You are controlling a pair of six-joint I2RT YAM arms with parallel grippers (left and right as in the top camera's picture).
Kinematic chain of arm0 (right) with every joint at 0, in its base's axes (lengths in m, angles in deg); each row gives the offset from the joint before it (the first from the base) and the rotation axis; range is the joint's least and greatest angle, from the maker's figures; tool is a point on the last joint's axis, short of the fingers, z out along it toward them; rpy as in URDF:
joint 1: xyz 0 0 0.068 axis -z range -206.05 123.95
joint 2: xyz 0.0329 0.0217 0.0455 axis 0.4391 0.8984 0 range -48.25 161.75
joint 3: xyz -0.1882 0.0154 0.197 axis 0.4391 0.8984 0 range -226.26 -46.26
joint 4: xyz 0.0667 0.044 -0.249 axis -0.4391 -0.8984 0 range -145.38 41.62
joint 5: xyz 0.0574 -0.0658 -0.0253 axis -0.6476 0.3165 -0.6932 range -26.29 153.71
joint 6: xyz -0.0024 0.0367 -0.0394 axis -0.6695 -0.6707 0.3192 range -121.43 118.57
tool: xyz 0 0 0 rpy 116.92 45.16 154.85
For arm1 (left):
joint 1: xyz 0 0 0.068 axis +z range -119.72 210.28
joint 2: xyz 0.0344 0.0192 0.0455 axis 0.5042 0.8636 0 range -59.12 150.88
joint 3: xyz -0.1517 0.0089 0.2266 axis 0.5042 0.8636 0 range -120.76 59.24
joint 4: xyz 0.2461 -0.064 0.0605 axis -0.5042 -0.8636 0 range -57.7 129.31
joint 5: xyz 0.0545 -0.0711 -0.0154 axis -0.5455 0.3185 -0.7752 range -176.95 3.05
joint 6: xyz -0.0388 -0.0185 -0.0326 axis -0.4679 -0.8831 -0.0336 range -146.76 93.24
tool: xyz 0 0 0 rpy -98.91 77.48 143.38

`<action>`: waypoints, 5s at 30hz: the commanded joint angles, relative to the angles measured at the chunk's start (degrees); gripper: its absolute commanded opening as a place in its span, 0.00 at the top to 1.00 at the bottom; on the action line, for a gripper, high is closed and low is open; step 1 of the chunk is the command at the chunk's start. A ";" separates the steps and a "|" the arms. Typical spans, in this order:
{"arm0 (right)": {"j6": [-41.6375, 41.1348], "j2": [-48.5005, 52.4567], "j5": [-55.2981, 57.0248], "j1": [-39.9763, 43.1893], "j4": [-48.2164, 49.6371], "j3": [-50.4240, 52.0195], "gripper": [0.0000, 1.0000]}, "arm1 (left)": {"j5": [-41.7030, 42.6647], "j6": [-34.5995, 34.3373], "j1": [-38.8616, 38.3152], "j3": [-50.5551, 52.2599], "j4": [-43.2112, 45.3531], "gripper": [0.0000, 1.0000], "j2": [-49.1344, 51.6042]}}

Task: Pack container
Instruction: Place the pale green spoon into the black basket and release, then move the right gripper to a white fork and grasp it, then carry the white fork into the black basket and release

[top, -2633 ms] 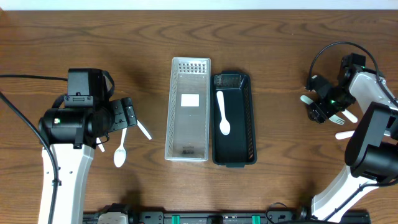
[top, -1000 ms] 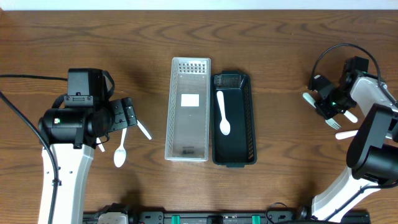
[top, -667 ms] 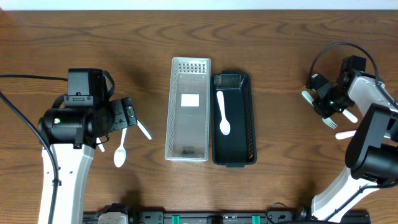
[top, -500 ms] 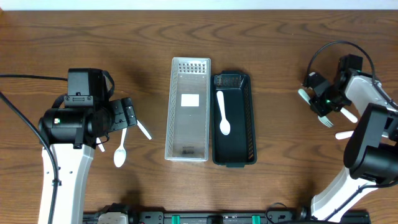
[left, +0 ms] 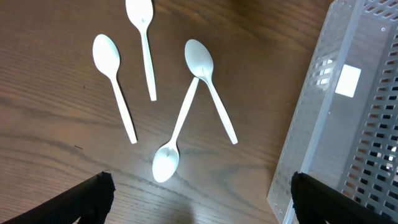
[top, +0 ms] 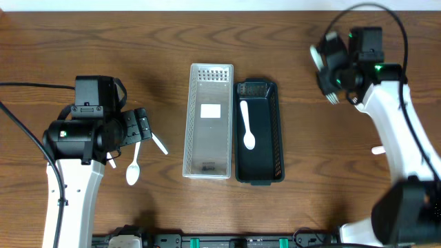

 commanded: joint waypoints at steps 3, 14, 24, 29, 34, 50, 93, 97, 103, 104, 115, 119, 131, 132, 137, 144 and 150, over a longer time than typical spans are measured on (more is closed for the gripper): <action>-25.11 -2.71 5.25 -11.02 -1.92 -0.46 0.99 | -0.70 -0.55 0.26 -0.94 0.04 0.07 0.33; -47.19 6.23 8.46 -24.96 -9.60 -0.33 0.99 | -0.70 -0.55 0.26 -0.94 0.02 0.07 0.33; -44.33 14.43 6.93 -26.34 -10.82 -0.33 0.76 | -0.72 -0.55 0.26 -0.94 0.02 0.07 0.33; -38.69 14.21 6.88 -26.34 -9.42 -0.42 0.55 | -0.72 -0.52 0.26 -0.94 0.13 0.07 0.33; -30.45 12.52 6.95 -25.70 -9.46 -2.45 0.55 | -0.72 -0.50 0.26 -0.94 0.24 0.07 0.33; 9.75 5.77 4.85 12.85 -12.17 -12.59 0.33 | -2.03 0.13 0.26 -0.94 0.17 0.07 0.33; 27.45 32.11 1.81 26.64 -12.68 -9.14 0.14 | -2.03 0.11 0.26 -0.94 0.26 0.07 0.33; 27.43 32.11 1.81 26.64 -12.57 -8.28 0.14 | -2.03 0.11 0.26 -0.94 0.24 0.07 0.33; 27.41 32.11 1.81 26.64 -12.55 -8.28 0.25 | -2.03 0.11 0.26 -0.94 0.26 0.07 0.33; 27.36 32.11 1.79 26.64 -12.57 -8.28 0.29 | -2.03 0.11 0.26 -0.94 0.26 0.07 0.33; 25.42 32.11 1.77 26.58 -12.63 -8.28 0.70 | -2.01 0.11 0.26 -0.94 0.26 0.07 0.33; 25.40 32.11 1.77 26.58 -12.63 -8.28 0.79 | -2.03 0.11 0.26 -0.94 0.26 0.07 0.33; 23.61 32.11 0.55 25.77 -12.39 -8.28 0.93 | -2.03 0.13 0.26 -0.94 0.26 0.06 0.33; 21.62 32.04 0.24 25.51 -11.82 -8.31 0.94 | -2.03 0.13 0.26 -0.94 0.26 0.07 0.33; 15.32 29.55 0.24 23.15 -10.91 -9.49 0.99 | -2.03 0.13 0.26 -0.94 0.26 0.07 0.33; 3.65 18.10 0.26 16.85 -11.28 -11.91 0.99 | -2.03 0.13 0.26 -0.94 0.26 0.07 0.33; -9.70 5.46 4.07 6.84 -13.25 -11.91 0.99 | -2.03 0.13 0.26 -0.94 0.24 0.07 0.33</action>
